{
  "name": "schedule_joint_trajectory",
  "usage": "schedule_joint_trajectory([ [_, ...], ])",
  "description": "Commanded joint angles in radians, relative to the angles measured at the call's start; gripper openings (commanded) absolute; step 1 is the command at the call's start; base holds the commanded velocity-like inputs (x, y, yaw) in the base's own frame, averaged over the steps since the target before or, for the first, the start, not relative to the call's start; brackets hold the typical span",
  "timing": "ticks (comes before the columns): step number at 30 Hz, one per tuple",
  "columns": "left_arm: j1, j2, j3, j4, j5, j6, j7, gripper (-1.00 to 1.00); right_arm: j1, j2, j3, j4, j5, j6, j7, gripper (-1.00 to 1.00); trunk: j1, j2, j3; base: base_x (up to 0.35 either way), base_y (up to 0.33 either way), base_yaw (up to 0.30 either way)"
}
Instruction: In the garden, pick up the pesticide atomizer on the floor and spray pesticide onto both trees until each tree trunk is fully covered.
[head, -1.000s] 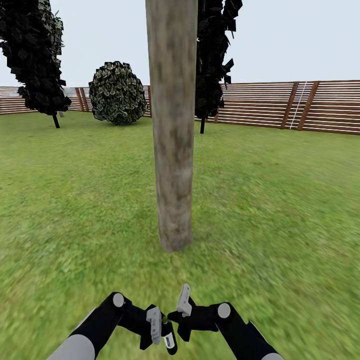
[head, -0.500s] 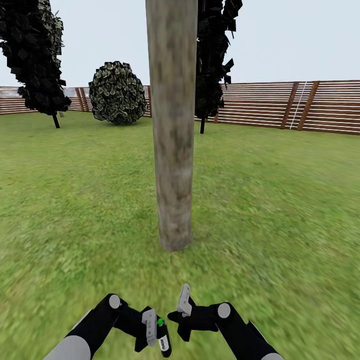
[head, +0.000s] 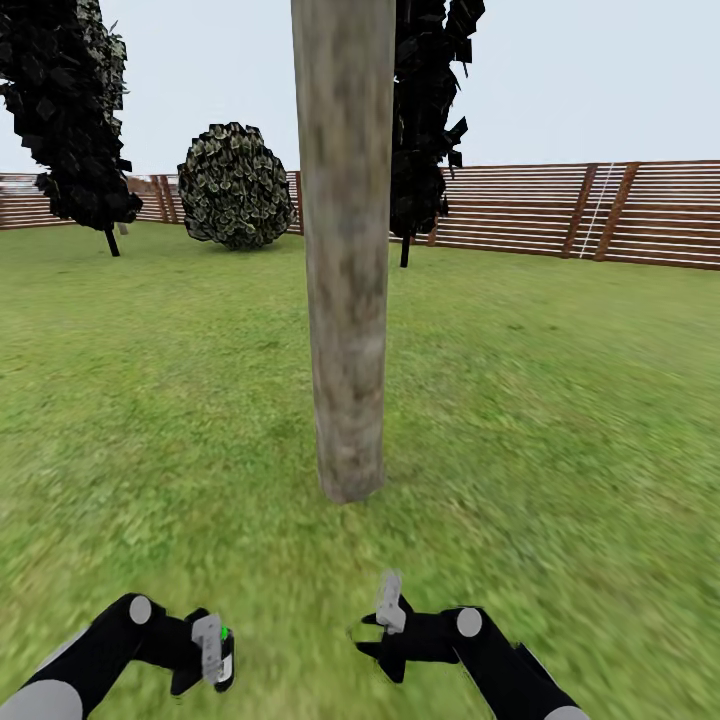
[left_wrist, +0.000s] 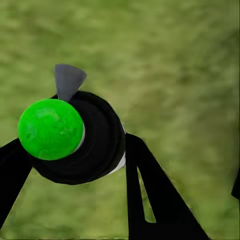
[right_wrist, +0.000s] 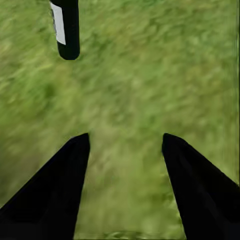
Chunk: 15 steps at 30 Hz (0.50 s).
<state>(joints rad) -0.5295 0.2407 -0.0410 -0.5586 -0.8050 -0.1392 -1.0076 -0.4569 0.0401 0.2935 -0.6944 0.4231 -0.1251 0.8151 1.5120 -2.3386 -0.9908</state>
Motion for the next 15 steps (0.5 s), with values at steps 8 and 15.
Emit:
schedule_joint_trajectory([
  [8, 0.011, -0.034, 0.151, 0.189, 0.045, 0.077, 0.503, -1.0, 0.0, -0.118, -0.17, 0.091, 0.006, -0.015, -0.02, 1.0, 0.0, 0.0, -0.001, 0.0, 0.0, 0.0],
  [15, 0.012, -0.096, 0.276, 0.242, 0.217, 0.074, 0.708, -1.0, 0.004, -0.147, -0.565, 0.324, 0.007, -0.183, -0.34, 1.0, 0.0, 0.0, -0.001, 0.018, 0.0, 0.0],
])
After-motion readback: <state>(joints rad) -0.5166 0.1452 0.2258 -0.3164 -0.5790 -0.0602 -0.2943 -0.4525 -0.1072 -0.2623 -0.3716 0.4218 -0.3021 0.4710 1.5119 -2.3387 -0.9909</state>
